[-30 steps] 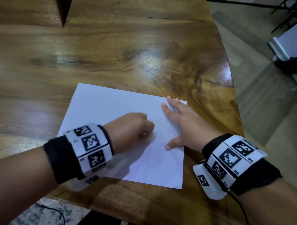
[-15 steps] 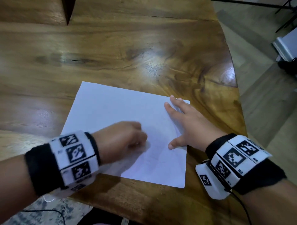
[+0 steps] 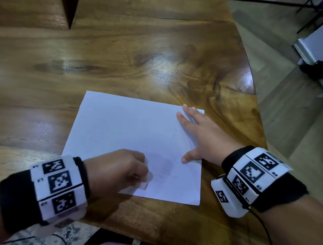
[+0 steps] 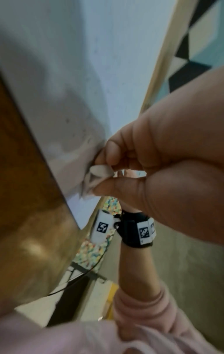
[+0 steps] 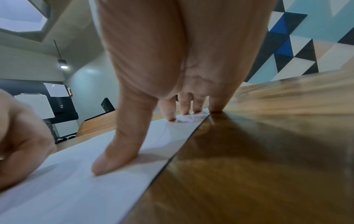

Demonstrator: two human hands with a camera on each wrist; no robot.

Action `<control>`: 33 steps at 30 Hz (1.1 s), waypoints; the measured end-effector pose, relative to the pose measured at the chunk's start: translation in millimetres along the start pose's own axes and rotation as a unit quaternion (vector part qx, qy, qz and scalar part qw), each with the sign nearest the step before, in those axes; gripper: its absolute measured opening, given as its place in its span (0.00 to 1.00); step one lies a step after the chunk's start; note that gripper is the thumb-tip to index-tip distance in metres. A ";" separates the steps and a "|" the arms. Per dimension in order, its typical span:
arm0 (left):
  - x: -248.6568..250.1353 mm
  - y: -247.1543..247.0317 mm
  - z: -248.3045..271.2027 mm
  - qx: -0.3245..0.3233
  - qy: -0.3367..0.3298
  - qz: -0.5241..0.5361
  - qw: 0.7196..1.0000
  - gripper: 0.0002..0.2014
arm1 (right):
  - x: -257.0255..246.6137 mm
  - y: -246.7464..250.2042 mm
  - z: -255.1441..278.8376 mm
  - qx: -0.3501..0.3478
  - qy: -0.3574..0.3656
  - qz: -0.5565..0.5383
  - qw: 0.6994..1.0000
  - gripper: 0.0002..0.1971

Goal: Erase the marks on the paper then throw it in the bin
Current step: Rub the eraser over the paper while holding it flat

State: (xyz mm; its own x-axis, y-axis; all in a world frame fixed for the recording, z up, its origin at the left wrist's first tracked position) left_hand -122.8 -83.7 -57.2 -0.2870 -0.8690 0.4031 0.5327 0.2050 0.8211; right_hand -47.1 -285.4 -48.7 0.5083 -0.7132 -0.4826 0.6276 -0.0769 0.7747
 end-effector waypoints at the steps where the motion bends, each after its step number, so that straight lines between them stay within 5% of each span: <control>1: 0.4 1.8 -0.1 -0.004 -0.013 0.027 1.000 0.10 | -0.3 0.2 -0.1 0.000 0.001 0.001 1.000 0.60; 8: 15.6 31.3 -31.1 0.046 0.029 0.087 0.995 0.08 | 0.1 0.3 -0.2 -0.002 0.002 0.011 1.000 0.61; 13: -4.7 17.8 4.3 -0.075 0.044 0.105 0.991 0.02 | 0.2 -0.1 -0.1 -0.003 0.000 0.005 1.000 0.61; 18: -6.9 28.4 -10.1 0.027 0.044 0.093 0.994 0.08 | -0.5 -0.1 0.5 -0.005 -0.002 0.003 1.000 0.60; 26: -3.8 11.8 11.1 -0.045 0.017 0.087 0.995 0.05 | -1.9 0.7 0.2 -0.008 -0.004 0.004 1.000 0.60; 33: 26.8 22.6 -36.8 0.051 0.031 0.088 0.994 0.04 | 0.3 -0.6 -1.4 -0.007 0.000 0.014 1.000 0.61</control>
State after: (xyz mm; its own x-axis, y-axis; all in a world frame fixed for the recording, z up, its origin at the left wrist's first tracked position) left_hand -89.2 -118.9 -42.6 -0.1447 -0.8414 0.5207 0.4850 0.3984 0.7785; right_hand -46.4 -284.6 -49.9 0.5255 -0.7151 -0.4609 0.6217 -0.0470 0.7819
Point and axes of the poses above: each hand's wrist, its own z-axis away from the middle knuckle, its own y-axis out of the back of the hand, x = y × z, the point moved 2 cm from there along -z, towards the middle knuckle, and after that the axes turned 15 degrees about y, right-handed, at the moved point
